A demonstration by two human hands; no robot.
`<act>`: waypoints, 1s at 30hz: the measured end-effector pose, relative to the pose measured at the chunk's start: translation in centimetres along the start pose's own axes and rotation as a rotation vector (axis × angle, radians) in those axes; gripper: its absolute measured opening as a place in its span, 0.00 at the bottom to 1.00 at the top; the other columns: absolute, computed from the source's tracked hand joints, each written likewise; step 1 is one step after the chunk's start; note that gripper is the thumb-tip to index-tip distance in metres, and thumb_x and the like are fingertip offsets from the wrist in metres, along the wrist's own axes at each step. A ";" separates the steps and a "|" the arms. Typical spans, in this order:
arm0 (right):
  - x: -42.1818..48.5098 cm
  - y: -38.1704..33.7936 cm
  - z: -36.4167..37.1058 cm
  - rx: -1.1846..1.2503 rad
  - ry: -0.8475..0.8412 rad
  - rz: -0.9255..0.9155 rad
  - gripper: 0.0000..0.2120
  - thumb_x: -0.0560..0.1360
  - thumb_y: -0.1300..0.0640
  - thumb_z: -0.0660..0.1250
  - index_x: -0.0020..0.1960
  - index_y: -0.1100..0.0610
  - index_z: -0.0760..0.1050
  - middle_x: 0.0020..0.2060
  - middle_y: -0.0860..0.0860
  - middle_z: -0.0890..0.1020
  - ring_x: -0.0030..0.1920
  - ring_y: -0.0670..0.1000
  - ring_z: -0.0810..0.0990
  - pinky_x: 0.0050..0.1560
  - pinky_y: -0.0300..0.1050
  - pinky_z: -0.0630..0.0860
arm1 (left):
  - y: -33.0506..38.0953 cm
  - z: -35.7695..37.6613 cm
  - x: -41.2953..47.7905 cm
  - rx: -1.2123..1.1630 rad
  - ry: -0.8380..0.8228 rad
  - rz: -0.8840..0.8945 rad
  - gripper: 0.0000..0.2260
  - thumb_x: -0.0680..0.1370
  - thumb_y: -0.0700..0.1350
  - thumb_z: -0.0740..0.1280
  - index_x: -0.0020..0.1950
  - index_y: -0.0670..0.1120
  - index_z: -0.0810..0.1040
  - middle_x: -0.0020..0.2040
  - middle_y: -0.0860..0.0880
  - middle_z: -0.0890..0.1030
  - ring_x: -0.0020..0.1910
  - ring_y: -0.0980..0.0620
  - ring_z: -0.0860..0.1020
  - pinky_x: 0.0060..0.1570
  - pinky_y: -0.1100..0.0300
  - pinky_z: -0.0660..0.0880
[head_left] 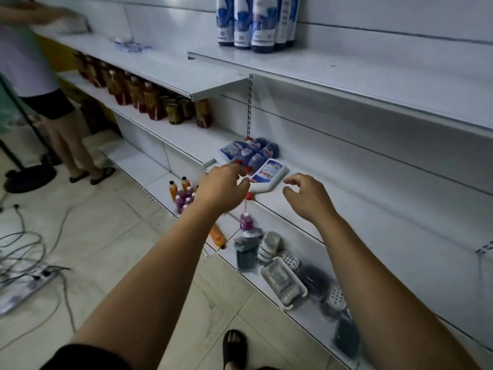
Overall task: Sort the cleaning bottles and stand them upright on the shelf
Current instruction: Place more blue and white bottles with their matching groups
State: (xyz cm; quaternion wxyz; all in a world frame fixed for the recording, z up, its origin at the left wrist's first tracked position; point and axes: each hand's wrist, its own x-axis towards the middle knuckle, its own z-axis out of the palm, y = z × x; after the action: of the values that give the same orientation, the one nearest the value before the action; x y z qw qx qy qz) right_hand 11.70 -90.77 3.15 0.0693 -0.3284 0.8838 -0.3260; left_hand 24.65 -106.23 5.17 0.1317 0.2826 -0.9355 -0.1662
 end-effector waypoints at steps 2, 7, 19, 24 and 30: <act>3.9 -0.3 1.4 0.031 -0.008 0.017 0.14 0.78 0.54 0.64 0.63 0.54 0.77 0.62 0.53 0.78 0.58 0.53 0.78 0.51 0.39 0.69 | -1.5 0.1 3.3 0.006 -0.007 -0.014 0.15 0.81 0.53 0.60 0.64 0.50 0.77 0.60 0.49 0.81 0.55 0.48 0.77 0.55 0.50 0.77; 12.3 -0.1 4.6 0.024 -0.081 0.054 0.15 0.78 0.57 0.65 0.64 0.56 0.76 0.62 0.55 0.78 0.58 0.54 0.79 0.49 0.38 0.69 | -4.3 0.7 10.5 -0.016 -0.079 -0.063 0.14 0.81 0.50 0.60 0.64 0.48 0.77 0.58 0.46 0.81 0.52 0.48 0.78 0.51 0.50 0.79; 24.4 3.8 11.9 -0.565 -0.583 -0.130 0.35 0.75 0.63 0.68 0.78 0.50 0.57 0.77 0.52 0.60 0.74 0.57 0.64 0.71 0.51 0.64 | -9.1 8.6 23.4 -0.080 -0.339 -0.085 0.11 0.82 0.50 0.61 0.60 0.48 0.77 0.52 0.47 0.79 0.50 0.49 0.77 0.46 0.59 0.72; 28.6 4.3 13.9 -0.677 -0.732 -0.132 0.39 0.70 0.53 0.76 0.75 0.46 0.60 0.70 0.51 0.69 0.67 0.54 0.71 0.67 0.51 0.69 | -9.3 13.1 28.9 -0.190 -0.464 -0.129 0.14 0.81 0.50 0.62 0.64 0.46 0.74 0.56 0.44 0.78 0.53 0.47 0.76 0.55 0.56 0.74; 29.4 8.3 13.4 -0.737 -0.539 0.003 0.40 0.63 0.27 0.68 0.70 0.41 0.66 0.64 0.53 0.69 0.63 0.57 0.72 0.61 0.53 0.69 | -8.2 18.0 32.7 -0.434 -0.607 -0.367 0.28 0.81 0.62 0.57 0.73 0.43 0.65 0.63 0.41 0.76 0.60 0.43 0.77 0.66 0.50 0.73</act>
State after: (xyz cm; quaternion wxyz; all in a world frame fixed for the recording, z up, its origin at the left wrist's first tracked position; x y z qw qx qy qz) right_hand -11.01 -111.52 -9.76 0.1757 -0.4030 0.8917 0.1076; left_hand -3.84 -127.08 -9.40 -0.1254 0.3485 -0.8093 -0.4559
